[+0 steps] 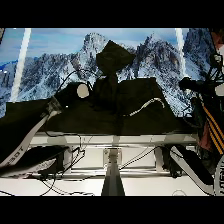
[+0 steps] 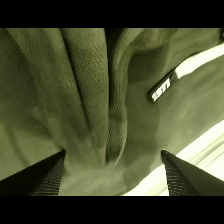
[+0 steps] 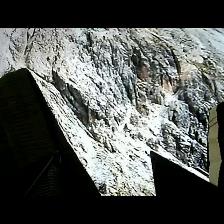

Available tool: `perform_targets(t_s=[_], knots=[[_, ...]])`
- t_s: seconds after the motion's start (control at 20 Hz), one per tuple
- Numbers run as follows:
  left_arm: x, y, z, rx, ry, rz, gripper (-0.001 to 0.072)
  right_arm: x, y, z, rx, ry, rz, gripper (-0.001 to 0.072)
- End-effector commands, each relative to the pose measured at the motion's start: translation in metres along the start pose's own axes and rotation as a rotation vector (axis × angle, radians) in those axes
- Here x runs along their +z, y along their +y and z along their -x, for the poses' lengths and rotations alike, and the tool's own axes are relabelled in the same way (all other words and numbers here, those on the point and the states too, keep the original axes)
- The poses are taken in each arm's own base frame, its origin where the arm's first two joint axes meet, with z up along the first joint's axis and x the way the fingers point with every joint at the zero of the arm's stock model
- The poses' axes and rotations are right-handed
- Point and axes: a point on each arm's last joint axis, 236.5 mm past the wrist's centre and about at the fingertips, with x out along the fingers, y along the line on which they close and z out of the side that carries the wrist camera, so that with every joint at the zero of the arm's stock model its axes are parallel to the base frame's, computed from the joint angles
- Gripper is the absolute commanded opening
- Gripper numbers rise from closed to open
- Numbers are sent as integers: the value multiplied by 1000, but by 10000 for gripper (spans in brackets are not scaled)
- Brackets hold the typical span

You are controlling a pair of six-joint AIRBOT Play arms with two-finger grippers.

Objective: Fold the clothes and pants, and hang the long-sleeved shirts on hangers.

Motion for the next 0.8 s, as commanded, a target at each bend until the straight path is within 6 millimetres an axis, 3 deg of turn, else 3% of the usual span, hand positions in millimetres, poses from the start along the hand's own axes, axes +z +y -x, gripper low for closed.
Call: perform_targets(t_s=[0.0, 0.05, 0.15, 0.2, 0.25, 0.35, 0.45, 0.6, 0.75], knots=[[68, 8, 25, -38, -262, 20, 709, 2, -1, 0, -2, -10, -2, 626], [105, 20, 48, -25, -403, 45, 709, 2, -1, 0, -2, -10, -2, 626], [176, 64, 110, 28, -715, 123, 698, 2, -1, 0, -2, -9, -2, 626], [196, 93, 136, 65, -818, 169, 669, 2, -1, 0, -2, -10, -2, 625], [203, 126, 148, 94, -847, 233, 644, 3, -1, 0, -3, -12, -2, 626], [196, 173, 138, 94, -776, 361, 650, 5, -2, 0, -6, -22, -2, 626], [193, 196, 112, 123, -717, 365, 717, 9, -3, 0, -10, -37, -2, 626], [212, 204, 78, 139, -683, 335, 716, 11, -3, 0, -12, -44, -2, 626], [238, 194, 43, 95, -659, 338, 715, 11, -3, 0, -13, -45, -2, 626]])
